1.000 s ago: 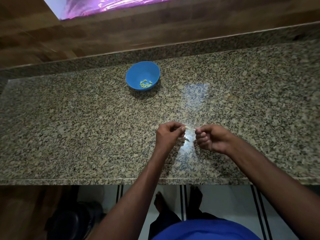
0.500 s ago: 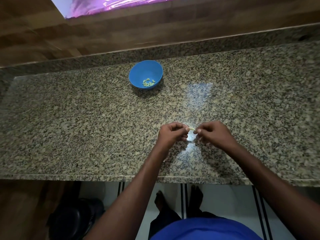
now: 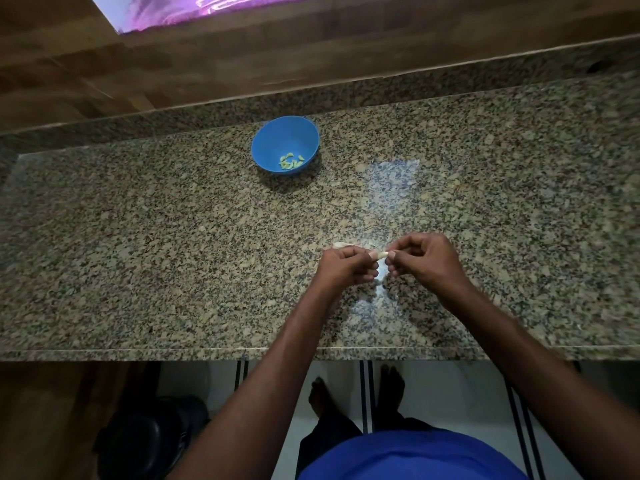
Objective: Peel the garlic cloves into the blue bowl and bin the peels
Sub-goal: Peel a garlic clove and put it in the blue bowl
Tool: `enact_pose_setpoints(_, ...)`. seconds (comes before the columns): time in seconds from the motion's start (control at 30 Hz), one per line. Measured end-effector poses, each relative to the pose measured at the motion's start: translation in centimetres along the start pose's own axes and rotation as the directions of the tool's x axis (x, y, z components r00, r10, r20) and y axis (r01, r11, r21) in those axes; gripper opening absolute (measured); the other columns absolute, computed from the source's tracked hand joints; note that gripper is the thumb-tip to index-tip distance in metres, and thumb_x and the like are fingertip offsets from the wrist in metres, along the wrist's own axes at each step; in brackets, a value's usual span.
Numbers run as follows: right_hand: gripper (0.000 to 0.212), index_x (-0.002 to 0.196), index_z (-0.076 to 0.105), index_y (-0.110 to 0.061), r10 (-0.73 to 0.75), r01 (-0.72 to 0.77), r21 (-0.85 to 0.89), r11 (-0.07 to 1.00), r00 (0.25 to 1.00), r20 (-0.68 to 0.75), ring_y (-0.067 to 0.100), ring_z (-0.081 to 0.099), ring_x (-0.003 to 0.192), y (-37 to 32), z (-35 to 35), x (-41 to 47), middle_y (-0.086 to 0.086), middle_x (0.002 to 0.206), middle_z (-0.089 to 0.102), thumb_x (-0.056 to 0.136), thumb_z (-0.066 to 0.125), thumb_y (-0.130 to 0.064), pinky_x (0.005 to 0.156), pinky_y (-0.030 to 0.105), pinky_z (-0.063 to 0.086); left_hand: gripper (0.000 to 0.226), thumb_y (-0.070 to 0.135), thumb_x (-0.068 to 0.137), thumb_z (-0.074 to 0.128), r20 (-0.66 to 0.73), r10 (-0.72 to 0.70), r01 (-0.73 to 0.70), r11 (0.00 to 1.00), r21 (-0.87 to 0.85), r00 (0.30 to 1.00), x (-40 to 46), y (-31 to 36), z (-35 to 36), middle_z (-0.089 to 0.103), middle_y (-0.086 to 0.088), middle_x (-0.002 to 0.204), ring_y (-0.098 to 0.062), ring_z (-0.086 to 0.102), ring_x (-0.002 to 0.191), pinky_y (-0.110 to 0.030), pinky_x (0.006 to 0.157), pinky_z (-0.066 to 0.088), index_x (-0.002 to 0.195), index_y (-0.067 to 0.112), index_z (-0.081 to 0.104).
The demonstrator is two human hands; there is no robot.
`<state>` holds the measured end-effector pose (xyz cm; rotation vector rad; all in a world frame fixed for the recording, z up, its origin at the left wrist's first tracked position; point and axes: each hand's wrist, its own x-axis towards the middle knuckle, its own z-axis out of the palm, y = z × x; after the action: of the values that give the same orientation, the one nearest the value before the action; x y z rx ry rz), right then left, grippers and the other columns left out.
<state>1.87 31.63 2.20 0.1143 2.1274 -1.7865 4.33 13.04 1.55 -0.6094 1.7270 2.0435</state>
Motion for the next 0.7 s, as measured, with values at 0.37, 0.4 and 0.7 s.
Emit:
enact_pose_setpoints(0.37, 0.012, 0.099, 0.072, 0.003, 0.085, -0.086, 0.126, 0.988, 0.996, 0.008, 0.022, 0.069, 0.071, 0.50, -0.40, -0.15, 0.018, 0.084, 0.074, 0.091, 0.074, -0.005, 0.062, 0.027, 0.058, 0.026, 0.020, 0.099, 0.068, 0.021, 0.017, -0.015, 0.997, -0.077, 1.000, -0.49, 0.33, 0.57, 0.074, -0.016, 0.090, -0.020, 0.071, 0.075, -0.025, 0.068, 0.060, 0.110, -0.004, 0.072)
enact_pose_setpoints(0.4, 0.009, 0.096, 0.072, 0.002, 0.056, -0.055, 0.060, 0.997, 0.998, -0.008, 0.020, 0.070, 0.068, 0.45, -0.31, -0.16, 0.017, 0.083, 0.074, 0.090, 0.075, -0.005, 0.060, 0.026, 0.057, 0.029, 0.019, 0.098, 0.069, 0.024, 0.046, -0.044, 0.997, -0.062, 0.999, -0.55, 0.44, 0.65, 0.075, -0.019, 0.092, -0.023, 0.072, 0.079, -0.026, 0.071, 0.061, 0.113, -0.005, 0.072)
enact_pose_setpoints(0.7, 0.010, 0.092, 0.072, 0.002, 0.025, -0.025, -0.022, 0.999, 1.000, -0.006, 0.016, 0.070, 0.061, 0.08, -0.29, 0.05, 0.015, 0.078, 0.074, 0.088, 0.078, -0.005, 0.058, 0.024, 0.056, 0.015, 0.015, 0.091, 0.077, 0.034, 0.161, -0.165, 0.975, 0.151, 0.986, -0.04, 0.79, 0.38, 0.077, -0.019, 0.089, -0.023, 0.072, 0.076, -0.036, 0.076, 0.062, 0.100, 0.003, 0.077)
